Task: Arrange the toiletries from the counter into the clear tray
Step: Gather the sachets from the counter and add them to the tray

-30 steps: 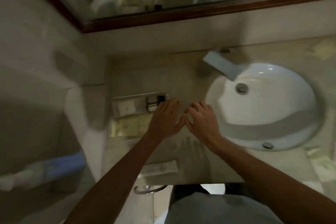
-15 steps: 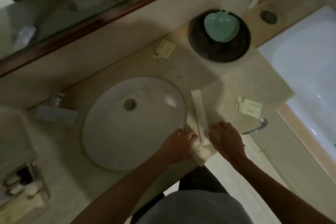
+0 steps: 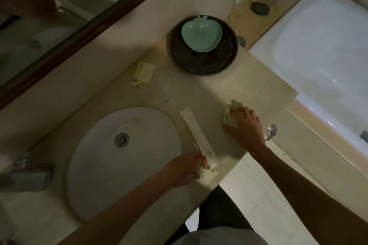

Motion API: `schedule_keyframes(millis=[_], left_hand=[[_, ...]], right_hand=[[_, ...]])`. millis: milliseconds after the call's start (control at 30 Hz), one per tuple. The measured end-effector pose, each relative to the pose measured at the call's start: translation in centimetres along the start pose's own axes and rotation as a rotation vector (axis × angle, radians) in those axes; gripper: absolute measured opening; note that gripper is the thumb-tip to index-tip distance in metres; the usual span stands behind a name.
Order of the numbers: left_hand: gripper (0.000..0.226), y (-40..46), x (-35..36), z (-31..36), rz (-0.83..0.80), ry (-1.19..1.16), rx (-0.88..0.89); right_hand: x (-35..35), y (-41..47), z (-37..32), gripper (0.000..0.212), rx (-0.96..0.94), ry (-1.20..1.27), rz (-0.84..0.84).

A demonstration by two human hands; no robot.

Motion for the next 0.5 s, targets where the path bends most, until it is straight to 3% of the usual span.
schedule_keyframes(millis=[167, 300, 400, 500], left_hand=[[0.037, 2.5, -5.3, 2.3, 0.013, -0.136, -0.015], [0.034, 5.1, -8.6, 4.1, -0.023, -0.171, -0.005], [0.037, 8.8, -10.4, 3.6, 0.069, -0.262, -0.092], [0.042, 12.4, -11.3, 2.1, 0.153, -0.392, -0.261]], right_hand=[[-0.4, 2.1, 0.1, 0.074, -0.035, 0.106, -0.023], [-0.9, 3.9, 1.1, 0.078, -0.009, 0.326, -0.116], [-1.8, 6.0, 1.4, 0.064, -0.037, 0.355, -0.153], [-3.7, 8.5, 1.2, 0.046, -0.095, 0.315, -0.002]])
Point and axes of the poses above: each hand's wrist, its own y-axis towards the middle knuckle, its own x-axis out of the palm, z = x × y, the point moved 2 cm from there along y, towards the middle knuckle, and after that the axes turned 14 degrees about -x, right-handed, at the moved point
